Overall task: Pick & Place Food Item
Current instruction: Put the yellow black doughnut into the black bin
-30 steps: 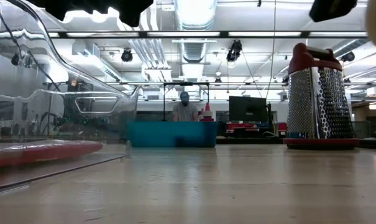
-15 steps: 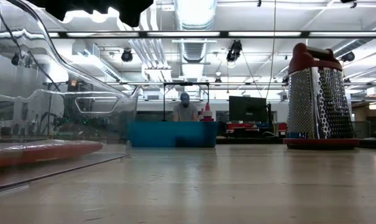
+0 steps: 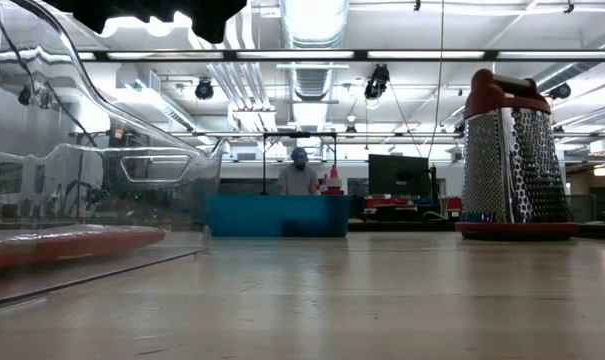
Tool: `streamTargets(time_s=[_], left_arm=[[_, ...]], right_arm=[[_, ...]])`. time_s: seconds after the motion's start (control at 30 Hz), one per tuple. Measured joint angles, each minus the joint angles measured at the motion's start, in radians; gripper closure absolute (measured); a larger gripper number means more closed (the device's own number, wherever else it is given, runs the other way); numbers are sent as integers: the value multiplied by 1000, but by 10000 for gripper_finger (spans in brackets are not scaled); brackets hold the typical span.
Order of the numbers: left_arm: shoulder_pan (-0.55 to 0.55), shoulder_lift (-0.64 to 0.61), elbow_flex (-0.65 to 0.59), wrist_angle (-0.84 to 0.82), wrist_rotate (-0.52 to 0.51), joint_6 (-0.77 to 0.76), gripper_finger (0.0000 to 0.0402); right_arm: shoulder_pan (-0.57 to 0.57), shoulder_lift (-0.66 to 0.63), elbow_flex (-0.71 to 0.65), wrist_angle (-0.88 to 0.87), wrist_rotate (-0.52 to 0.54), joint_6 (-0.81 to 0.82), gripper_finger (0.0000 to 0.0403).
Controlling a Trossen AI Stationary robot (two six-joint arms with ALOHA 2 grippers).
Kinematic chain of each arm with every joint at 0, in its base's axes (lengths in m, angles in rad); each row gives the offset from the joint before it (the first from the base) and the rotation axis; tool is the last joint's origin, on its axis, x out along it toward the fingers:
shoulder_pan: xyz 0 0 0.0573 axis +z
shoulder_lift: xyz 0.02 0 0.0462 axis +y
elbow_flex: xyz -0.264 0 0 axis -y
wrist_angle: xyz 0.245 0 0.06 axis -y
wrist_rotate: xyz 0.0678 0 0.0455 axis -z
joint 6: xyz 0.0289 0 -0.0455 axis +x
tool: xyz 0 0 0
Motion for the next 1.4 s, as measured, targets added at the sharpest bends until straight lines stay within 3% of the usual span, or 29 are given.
streamTargets(time_s=[0.4,0.6,0.8,1.0,1.17,1.4], left_arm=[[0,0,0,0,0,0,62],[0,0,0,0,0,0,62],[0,0,0,0,0,0,62],[0,0,0,0,0,0,62],[0,0,0,0,0,0,62],[0,0,0,0,0,0,62]], right_arm=[[51,-21,-64,12,-34,122,346],[72,-78,-168,147,-47,179,346],[133,-185,-285,235,-31,336,346],[208,-266,-406,411,3,351,346],[252,-281,-471,438,1,441,346],[281,-272,-504,444,-1,443,346]])
